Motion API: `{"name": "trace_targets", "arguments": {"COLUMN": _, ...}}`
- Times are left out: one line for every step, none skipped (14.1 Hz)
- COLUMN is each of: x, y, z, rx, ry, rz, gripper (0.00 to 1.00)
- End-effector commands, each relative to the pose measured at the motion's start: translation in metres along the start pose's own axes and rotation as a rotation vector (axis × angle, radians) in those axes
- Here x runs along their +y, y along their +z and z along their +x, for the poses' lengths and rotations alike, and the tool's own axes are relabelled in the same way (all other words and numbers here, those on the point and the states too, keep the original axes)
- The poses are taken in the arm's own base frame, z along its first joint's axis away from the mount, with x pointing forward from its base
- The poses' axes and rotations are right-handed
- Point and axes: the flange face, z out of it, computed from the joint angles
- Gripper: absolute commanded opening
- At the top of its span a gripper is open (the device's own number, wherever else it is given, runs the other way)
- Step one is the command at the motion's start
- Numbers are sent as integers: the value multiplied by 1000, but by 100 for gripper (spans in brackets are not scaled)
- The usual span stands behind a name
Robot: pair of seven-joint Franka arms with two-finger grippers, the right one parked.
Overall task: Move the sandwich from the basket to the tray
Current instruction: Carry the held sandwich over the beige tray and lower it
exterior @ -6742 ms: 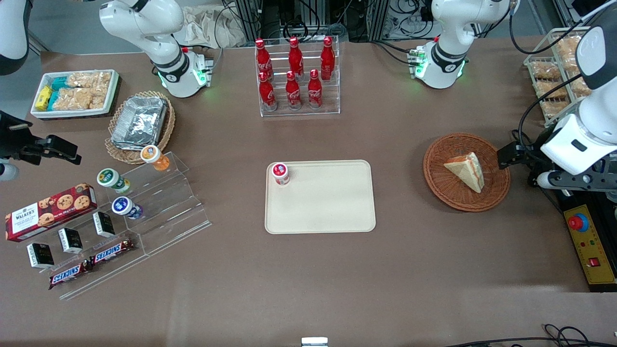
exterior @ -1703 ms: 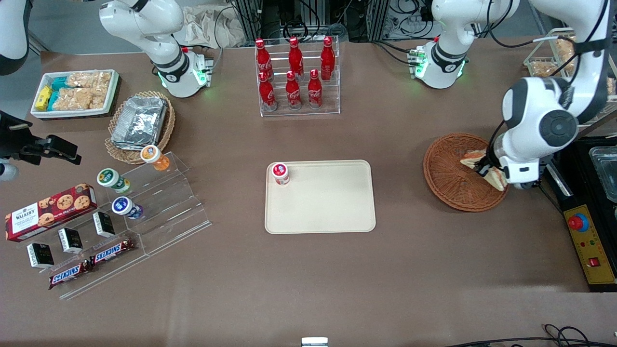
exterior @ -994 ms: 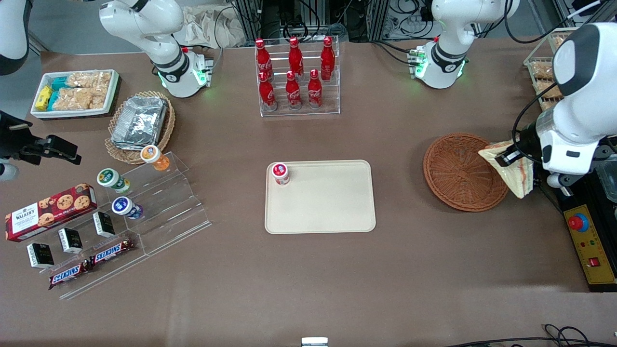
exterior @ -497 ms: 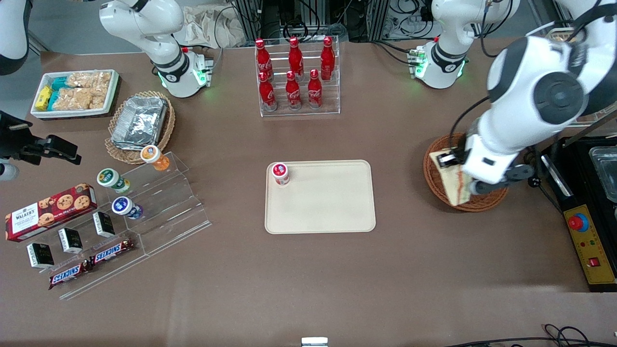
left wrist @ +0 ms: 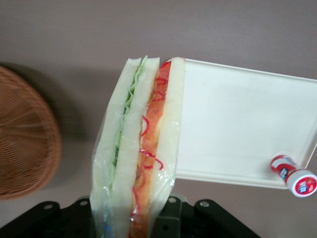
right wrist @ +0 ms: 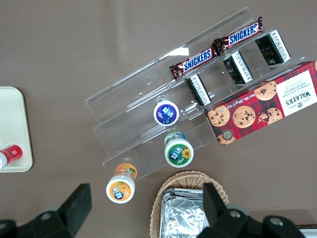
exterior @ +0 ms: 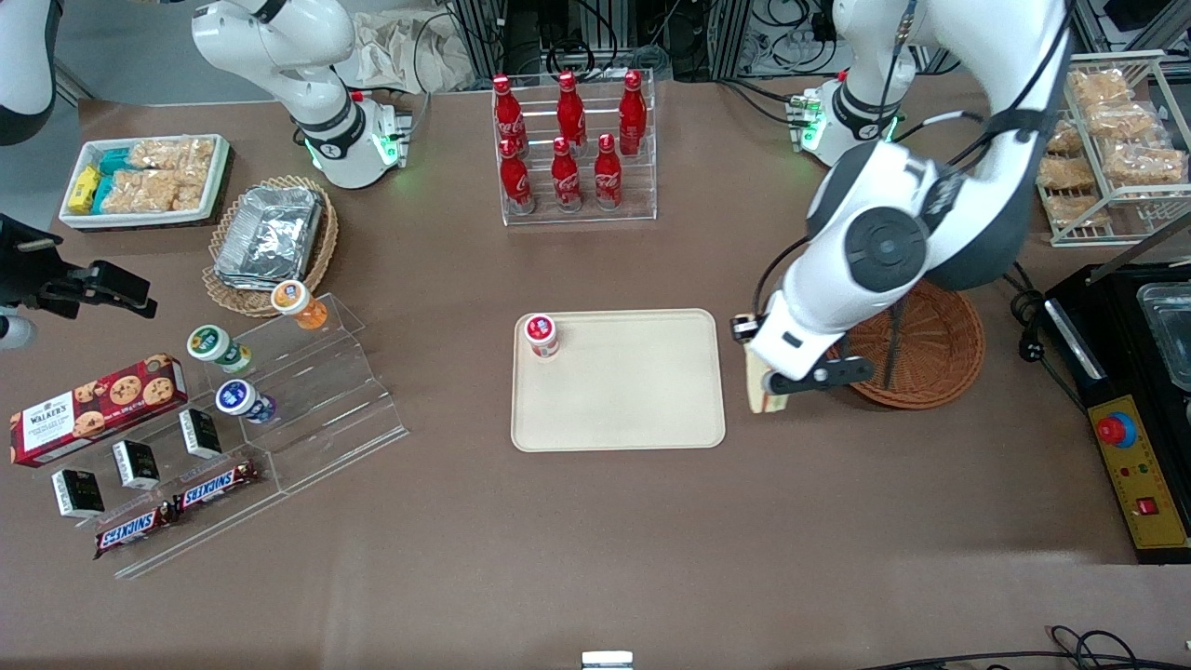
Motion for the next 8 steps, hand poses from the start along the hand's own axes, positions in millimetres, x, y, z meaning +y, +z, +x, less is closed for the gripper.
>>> {"name": "trace_targets", "arguments": {"x": 39, "y": 52, "z": 7, "rx": 28, "ry": -15, "rz": 36, "gripper": 35}}
{"name": "trace_targets", "arguments": {"x": 48, "y": 72, "z": 8, "rx": 48, "ry": -15, "rz": 57, "gripper": 35}}
{"name": "trace_targets", "arguments": {"x": 54, "y": 88, "z": 9, "rx": 56, "ry": -20, "rz": 61, "gripper": 33}}
{"name": "trace_targets", "arguments": {"x": 63, "y": 105, "z": 5, "rx": 48, "ry": -9, "rz": 66, "gripper": 32}}
{"name": "trace_targets", "arguments": {"x": 64, "y": 117, "z": 6, "rx": 36, "ry": -8, "rz": 69, "gripper": 32}}
{"name": "trace_targets", "arguments": {"x": 64, "y": 129, "z": 5, "rx": 20, "ry": -3, "rz": 81, "gripper": 33}}
{"name": "trace_targets", "arguments": {"x": 62, "y": 137, "z": 3, "rx": 7, "ry": 0, "rz": 92, "gripper": 35}}
{"name": "trace_targets", "arguments": {"x": 61, "y": 147, "z": 1, "rx": -2, "ry": 6, "rz": 108, "gripper": 35}}
